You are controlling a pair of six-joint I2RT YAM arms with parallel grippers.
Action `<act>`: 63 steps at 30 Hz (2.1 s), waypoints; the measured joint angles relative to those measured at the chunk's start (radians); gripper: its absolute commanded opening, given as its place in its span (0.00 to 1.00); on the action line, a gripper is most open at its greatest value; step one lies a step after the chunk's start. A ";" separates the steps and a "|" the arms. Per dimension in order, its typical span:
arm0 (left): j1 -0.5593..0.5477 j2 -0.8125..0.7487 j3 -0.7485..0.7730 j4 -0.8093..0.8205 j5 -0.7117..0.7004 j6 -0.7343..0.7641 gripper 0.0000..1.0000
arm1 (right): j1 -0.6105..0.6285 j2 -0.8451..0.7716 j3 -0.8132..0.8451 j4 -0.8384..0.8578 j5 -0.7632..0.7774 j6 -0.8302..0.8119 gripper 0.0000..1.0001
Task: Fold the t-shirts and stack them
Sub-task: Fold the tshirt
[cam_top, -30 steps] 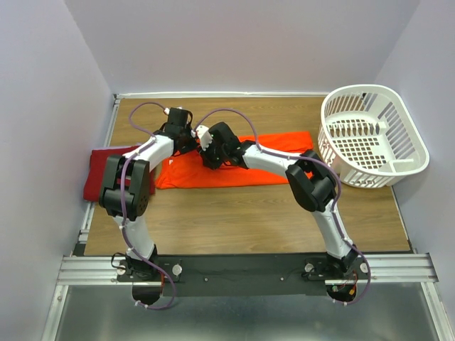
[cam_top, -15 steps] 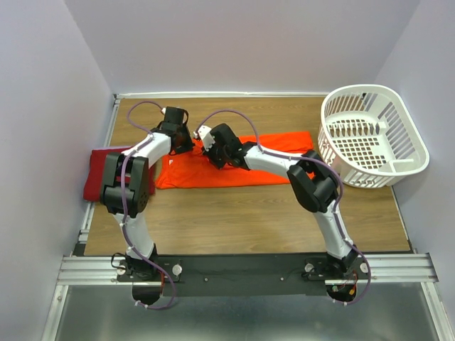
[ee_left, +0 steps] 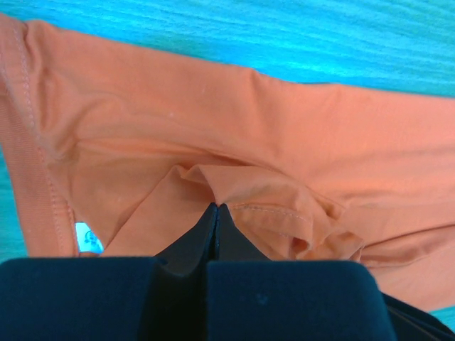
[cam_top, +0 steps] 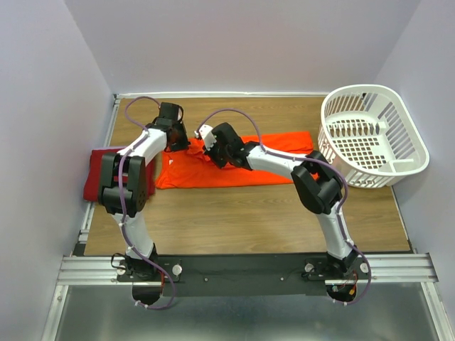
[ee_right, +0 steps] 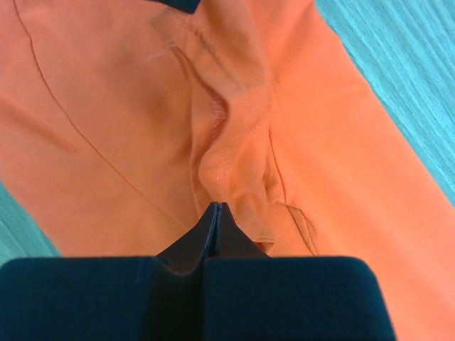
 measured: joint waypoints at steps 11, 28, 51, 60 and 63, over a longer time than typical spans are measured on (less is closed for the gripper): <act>0.032 0.000 0.015 -0.066 0.014 0.048 0.00 | 0.000 -0.037 -0.053 0.001 0.003 -0.001 0.00; 0.037 0.000 0.018 -0.122 0.021 0.088 0.00 | 0.000 -0.058 -0.078 0.003 -0.032 0.000 0.01; 0.037 0.050 -0.023 -0.103 -0.050 0.074 0.34 | 0.000 -0.057 -0.108 0.005 -0.049 0.026 0.42; 0.019 -0.177 -0.053 -0.107 -0.143 0.039 0.47 | -0.015 -0.222 -0.267 0.008 0.103 0.104 0.47; -0.003 -0.298 -0.127 -0.080 -0.158 0.019 0.47 | -0.044 -0.312 -0.363 0.014 0.149 0.159 0.47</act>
